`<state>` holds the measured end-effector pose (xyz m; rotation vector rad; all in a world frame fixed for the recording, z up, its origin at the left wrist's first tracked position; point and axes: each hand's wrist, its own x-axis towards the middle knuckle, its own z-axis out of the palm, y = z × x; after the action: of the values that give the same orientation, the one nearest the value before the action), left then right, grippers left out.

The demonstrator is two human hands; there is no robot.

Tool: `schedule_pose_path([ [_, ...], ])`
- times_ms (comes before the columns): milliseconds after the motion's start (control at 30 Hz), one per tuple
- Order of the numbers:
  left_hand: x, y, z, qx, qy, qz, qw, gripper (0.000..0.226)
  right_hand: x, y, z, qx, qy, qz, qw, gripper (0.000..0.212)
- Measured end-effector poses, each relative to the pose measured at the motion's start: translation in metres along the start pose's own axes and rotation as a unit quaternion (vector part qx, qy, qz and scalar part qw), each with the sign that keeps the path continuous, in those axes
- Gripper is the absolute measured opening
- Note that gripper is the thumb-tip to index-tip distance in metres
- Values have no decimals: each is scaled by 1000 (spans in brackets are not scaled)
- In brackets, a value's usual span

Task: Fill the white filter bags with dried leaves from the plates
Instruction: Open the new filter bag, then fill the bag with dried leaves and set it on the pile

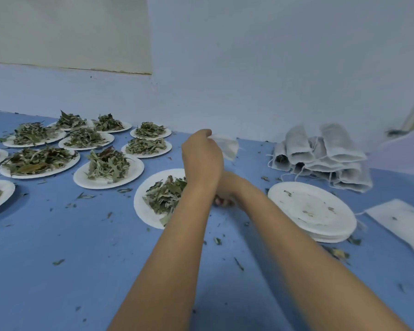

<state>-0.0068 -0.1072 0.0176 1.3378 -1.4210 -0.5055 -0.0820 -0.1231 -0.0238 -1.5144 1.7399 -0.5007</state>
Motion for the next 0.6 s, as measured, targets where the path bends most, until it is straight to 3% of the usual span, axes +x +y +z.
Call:
schedule_pose_path([
  [233, -13, 47, 31, -130, 44, 9, 990, 39, -50, 48, -55, 141, 81, 55, 985, 32],
  [367, -7, 62, 41, -127, 67, 35, 989, 38, -71, 71, -92, 213, 122, 63, 967, 26],
  [600, -15, 60, 65, -151, 55, 0, 987, 38, -105, 127, -147, 226, 202, 110, 947, 28],
])
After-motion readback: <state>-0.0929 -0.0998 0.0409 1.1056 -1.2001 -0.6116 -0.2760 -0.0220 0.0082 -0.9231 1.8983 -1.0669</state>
